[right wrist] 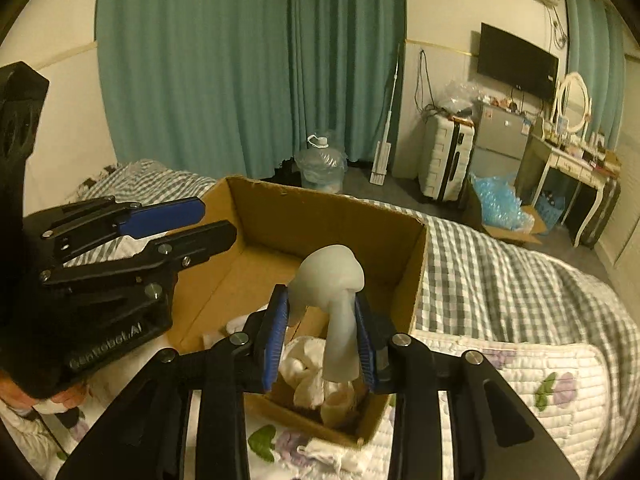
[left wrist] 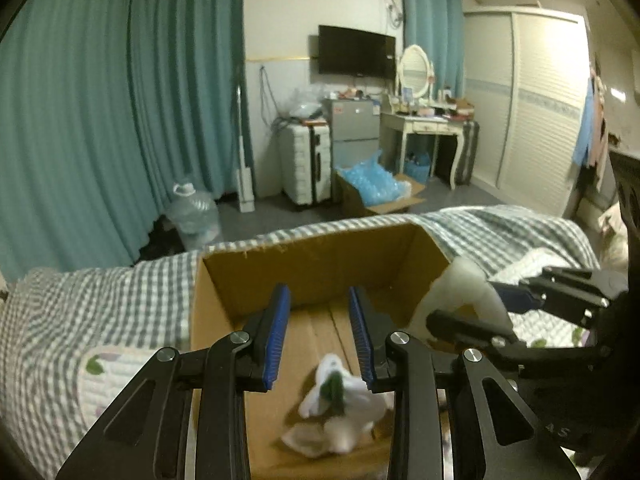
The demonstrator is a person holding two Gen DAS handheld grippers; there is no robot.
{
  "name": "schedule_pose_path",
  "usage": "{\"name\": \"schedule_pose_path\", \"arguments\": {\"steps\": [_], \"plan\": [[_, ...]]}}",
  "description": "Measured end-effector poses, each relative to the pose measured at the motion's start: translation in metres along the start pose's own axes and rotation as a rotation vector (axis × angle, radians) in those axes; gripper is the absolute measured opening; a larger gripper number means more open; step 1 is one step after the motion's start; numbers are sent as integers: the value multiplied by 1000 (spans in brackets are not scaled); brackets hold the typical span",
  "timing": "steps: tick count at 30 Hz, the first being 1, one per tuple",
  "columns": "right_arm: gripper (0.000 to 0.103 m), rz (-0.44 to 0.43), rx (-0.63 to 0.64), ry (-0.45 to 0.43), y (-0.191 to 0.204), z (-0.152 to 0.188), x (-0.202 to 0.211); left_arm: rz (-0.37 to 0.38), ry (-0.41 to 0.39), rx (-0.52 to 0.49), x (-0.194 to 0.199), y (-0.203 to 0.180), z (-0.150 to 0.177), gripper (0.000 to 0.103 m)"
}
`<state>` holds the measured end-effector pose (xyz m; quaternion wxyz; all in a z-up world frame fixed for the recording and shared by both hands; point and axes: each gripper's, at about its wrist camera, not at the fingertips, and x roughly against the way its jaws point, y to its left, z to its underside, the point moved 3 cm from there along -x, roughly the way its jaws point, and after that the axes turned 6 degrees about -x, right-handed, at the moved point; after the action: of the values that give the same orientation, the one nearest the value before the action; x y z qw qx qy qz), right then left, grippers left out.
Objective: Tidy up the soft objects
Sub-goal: 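Carry the glove and patterned pouch into the box and release both tools, then grasp the white cotton pad pack with the right tool while the left grasps the white glove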
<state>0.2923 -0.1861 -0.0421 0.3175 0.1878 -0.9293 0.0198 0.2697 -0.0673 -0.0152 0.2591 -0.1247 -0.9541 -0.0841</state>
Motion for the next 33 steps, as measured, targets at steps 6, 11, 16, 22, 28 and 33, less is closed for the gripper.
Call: {"name": "schedule_pose_path", "arguments": {"steps": [6,11,16,22,28,33], "plan": [[76,-26,-36,-36,-13,0,-1,0,-9,15,8,6,-2,34],[77,-28,-21,-69,-9,0,19,-80,-26,26,38,11,-4,58],[86,-7,15,-107,4,-3,60,-162,-155,20,113,7,-7,82],[94,39,55,-169,31,-6,138,-221,-254,25,205,7,-8,92],[98,54,113,-199,72,-5,210,-196,-318,44,279,9,-2,93],[98,81,131,-197,100,9,244,-209,-321,23,300,11,22,93]]}}
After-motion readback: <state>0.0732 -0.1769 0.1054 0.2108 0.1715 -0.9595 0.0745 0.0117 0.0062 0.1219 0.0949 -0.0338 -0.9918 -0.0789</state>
